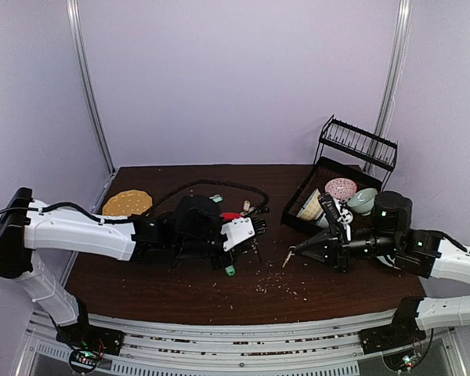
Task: Put the keys on the keyring
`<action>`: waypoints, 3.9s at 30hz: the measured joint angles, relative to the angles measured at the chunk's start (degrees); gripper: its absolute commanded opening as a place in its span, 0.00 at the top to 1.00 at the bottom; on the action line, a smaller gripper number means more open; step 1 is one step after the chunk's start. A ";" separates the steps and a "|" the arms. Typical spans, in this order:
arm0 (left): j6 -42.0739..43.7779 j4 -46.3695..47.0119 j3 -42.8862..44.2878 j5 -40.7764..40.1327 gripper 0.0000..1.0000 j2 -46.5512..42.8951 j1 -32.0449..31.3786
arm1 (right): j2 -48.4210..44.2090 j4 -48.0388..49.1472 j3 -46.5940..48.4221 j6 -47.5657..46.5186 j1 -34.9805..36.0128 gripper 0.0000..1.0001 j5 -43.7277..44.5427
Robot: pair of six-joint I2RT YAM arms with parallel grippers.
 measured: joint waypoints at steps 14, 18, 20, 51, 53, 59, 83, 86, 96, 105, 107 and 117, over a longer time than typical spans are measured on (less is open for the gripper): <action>-22.84 -9.92 5.51 10.23 0.39 20.35 9.31 | 1.66 -0.81 0.00 0.26 -0.20 1.00 0.66; -24.57 -9.09 5.77 11.32 0.29 17.70 11.96 | 1.66 -0.76 -0.02 0.50 -0.20 1.00 0.66; -24.02 -7.91 5.40 12.37 0.31 14.84 12.17 | 1.66 -0.52 -0.07 0.57 -0.20 1.00 0.66; -41.99 -9.90 0.63 5.97 0.84 3.78 6.43 | 2.54 2.40 -1.40 1.77 -0.20 1.00 0.55; -46.97 -7.74 0.92 6.49 0.83 3.76 4.90 | 2.47 2.86 -1.46 1.79 -0.20 1.00 0.42; -56.17 -7.02 -0.85 7.72 0.82 10.03 3.69 | 0.96 3.06 -1.88 1.79 -0.20 1.00 0.39; -62.84 -5.95 -3.76 9.46 0.79 14.23 5.60 | 0.59 3.02 -1.97 1.79 -0.20 1.00 0.42; -62.82 -6.12 -3.74 8.66 0.79 14.27 5.60 | 0.59 3.02 -1.97 1.81 -0.20 1.00 0.42; -60.02 -9.25 -2.80 4.55 0.74 13.86 6.27 | 0.87 3.04 -2.03 2.16 -0.20 1.00 0.42; -57.64 -12.83 -1.27 0.13 0.74 13.05 8.74 | 0.87 2.97 -2.21 2.21 -0.20 1.00 0.42; -57.37 -12.96 -1.29 -0.02 0.75 12.96 9.25 | 0.87 2.97 -2.21 2.21 -0.20 1.00 0.42; -56.65 -12.33 -1.53 3.80 0.83 13.55 9.51 | 0.85 2.80 -2.21 2.21 -0.20 1.00 0.42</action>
